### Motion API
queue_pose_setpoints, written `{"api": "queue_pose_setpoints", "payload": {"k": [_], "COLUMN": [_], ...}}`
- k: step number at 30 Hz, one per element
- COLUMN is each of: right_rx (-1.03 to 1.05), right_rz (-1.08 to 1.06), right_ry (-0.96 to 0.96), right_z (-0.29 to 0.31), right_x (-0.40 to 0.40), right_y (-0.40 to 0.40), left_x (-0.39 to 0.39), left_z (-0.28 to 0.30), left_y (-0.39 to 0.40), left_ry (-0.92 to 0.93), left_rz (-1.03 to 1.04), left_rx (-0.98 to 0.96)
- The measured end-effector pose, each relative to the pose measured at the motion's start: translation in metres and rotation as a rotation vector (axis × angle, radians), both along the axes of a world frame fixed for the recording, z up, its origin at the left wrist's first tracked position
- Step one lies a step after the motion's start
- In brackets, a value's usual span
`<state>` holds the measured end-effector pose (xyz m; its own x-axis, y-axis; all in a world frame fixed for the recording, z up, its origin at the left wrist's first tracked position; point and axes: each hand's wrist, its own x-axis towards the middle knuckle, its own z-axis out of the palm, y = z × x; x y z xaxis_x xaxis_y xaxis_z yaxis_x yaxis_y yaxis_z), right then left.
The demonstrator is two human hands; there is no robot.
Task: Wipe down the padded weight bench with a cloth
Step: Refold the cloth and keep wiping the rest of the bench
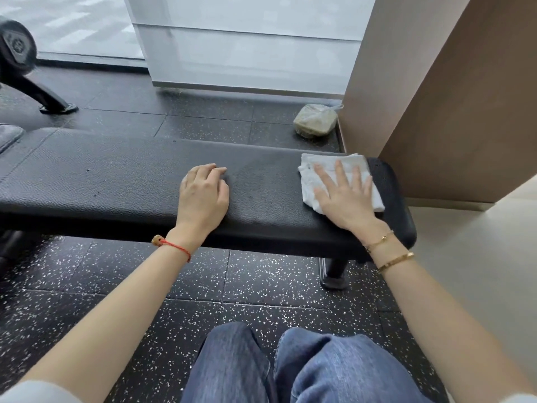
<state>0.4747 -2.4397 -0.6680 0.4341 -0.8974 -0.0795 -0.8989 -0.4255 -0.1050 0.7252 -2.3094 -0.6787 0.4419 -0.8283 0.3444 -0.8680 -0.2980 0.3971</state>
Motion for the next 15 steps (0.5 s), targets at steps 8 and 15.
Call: {"api": "queue_pose_setpoints", "payload": {"k": [8,15], "right_rx": [-0.039,0.139], "right_rz": [-0.022,-0.168], "right_ry": [0.002,0.007], "right_z": [-0.005,0.014], "right_x": [-0.063,-0.036], "right_y": [0.03,-0.056], "left_x": [-0.063,-0.068], "left_z": [-0.002,-0.013], "left_y": [-0.022,-0.024], "left_ry": [-0.026,-0.109], "left_rz": [-0.12,-0.094], "left_rx": [0.027,0.045]}}
